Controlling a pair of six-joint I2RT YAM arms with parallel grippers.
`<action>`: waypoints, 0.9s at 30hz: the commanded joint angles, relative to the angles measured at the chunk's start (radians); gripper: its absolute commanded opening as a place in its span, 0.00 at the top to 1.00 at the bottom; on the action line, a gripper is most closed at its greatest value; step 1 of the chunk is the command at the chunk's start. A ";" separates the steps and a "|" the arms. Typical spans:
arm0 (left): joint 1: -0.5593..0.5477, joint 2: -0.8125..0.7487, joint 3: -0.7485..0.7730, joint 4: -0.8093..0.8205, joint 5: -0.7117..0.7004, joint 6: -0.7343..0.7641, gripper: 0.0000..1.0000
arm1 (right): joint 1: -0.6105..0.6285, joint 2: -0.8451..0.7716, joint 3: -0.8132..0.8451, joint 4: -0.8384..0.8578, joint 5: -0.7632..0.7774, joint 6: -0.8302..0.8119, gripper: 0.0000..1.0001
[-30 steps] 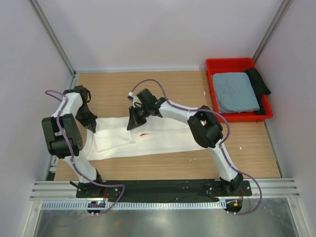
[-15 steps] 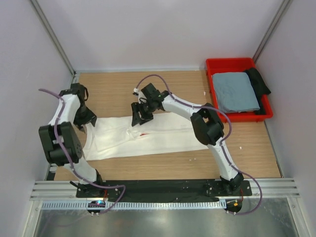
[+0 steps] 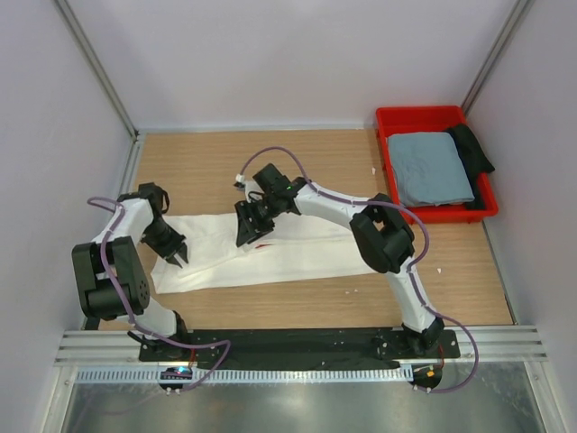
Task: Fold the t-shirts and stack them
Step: Fold the tshirt
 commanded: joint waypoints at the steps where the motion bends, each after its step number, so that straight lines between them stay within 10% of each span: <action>1: -0.003 0.011 0.002 0.050 0.020 -0.015 0.78 | 0.013 0.041 0.062 0.044 -0.043 0.007 0.49; 10: -0.002 0.071 0.009 0.059 -0.003 -0.015 0.78 | 0.018 0.107 0.102 0.038 -0.050 0.024 0.52; 21: -0.002 0.149 0.018 0.042 -0.102 0.002 0.79 | 0.007 0.042 0.021 0.018 -0.040 -0.007 0.99; 27: -0.002 0.151 0.028 0.047 -0.151 0.022 0.79 | 0.007 0.016 -0.031 0.015 -0.023 -0.017 0.98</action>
